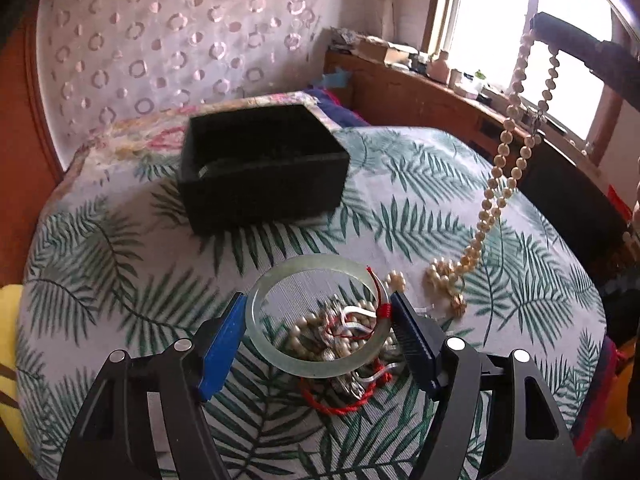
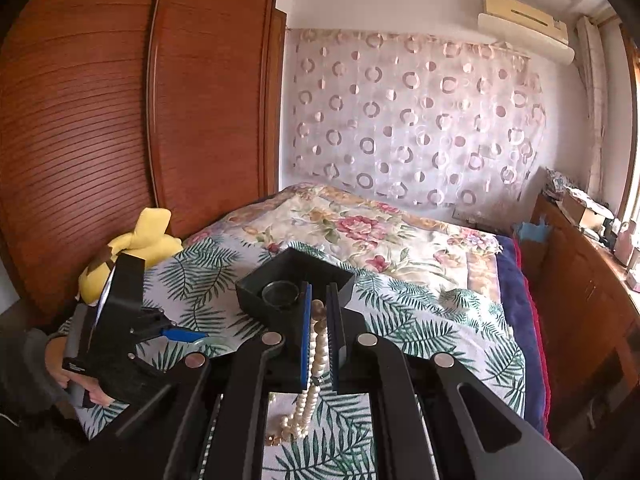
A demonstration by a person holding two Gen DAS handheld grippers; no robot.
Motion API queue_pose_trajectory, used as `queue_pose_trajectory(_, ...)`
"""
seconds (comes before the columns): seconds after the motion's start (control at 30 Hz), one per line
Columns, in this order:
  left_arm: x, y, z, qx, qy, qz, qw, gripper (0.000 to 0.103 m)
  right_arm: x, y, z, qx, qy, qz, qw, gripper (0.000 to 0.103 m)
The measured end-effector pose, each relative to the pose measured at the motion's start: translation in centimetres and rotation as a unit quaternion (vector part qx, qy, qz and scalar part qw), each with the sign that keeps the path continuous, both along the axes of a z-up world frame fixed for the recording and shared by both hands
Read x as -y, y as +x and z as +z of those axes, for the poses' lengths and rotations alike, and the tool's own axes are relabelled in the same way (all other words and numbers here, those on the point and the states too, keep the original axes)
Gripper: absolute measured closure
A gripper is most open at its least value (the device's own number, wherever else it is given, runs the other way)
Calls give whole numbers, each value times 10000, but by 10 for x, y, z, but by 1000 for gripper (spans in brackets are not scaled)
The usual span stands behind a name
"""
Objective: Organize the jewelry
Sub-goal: 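Grasp the jade bangle with the left gripper while the right gripper carries the pearls toward the box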
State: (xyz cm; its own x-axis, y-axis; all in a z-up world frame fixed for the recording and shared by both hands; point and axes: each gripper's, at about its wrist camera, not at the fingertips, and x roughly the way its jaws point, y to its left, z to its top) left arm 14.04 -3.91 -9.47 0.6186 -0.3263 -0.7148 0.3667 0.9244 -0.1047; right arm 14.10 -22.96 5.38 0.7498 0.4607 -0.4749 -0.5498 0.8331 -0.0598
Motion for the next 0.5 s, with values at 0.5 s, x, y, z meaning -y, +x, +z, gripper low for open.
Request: queue_pose_trajectory(0.5,-15,54,56,544,-89,290,9981,34,-25,48,64,520,168,304,9980,95)
